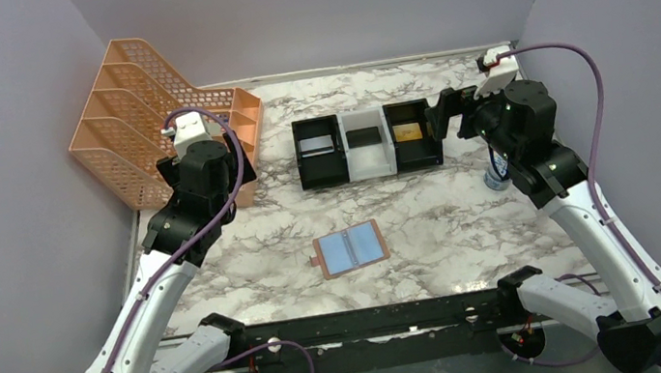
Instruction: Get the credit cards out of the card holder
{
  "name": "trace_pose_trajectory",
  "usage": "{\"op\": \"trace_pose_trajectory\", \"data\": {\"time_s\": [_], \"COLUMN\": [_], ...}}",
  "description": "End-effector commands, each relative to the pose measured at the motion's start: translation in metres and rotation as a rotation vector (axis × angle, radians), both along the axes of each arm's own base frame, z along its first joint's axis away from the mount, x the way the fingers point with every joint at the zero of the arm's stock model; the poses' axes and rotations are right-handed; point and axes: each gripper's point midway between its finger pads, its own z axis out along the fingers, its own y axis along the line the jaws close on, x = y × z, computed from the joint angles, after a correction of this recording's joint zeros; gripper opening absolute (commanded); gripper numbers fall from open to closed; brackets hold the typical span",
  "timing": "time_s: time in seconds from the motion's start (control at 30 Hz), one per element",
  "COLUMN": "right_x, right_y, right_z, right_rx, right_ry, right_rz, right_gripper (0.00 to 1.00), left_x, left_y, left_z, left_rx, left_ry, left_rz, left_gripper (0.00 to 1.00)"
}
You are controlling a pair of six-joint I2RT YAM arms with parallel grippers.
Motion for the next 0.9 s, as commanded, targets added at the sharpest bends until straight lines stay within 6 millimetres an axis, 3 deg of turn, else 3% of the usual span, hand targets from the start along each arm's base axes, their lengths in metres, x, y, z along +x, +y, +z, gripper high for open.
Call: {"op": "trace_pose_trajectory", "data": {"time_s": [0.0, 0.6, 0.87], "right_x": [0.0, -0.002, -0.006], "right_y": [-0.006, -0.005, 0.004], "right_z": [0.012, 0.01, 0.011], "right_rx": [-0.015, -0.017, -0.008], "right_ry": [-0.023, -0.011, -0.011], "right_rz": [-0.027, -0.022, 0.034], "right_gripper": [1.0, 1.0, 1.0], "left_x": [0.001, -0.002, -0.001], "left_y": [-0.002, -0.001, -0.002], "left_z": [0.015, 0.02, 0.025], "left_rx": [-0.014, -0.018, -0.026], "left_ry": [-0.033, -0.044, -0.052], "left_rz": [-0.01, -0.013, -0.017], "left_gripper": [0.99, 0.99, 0.99]}}
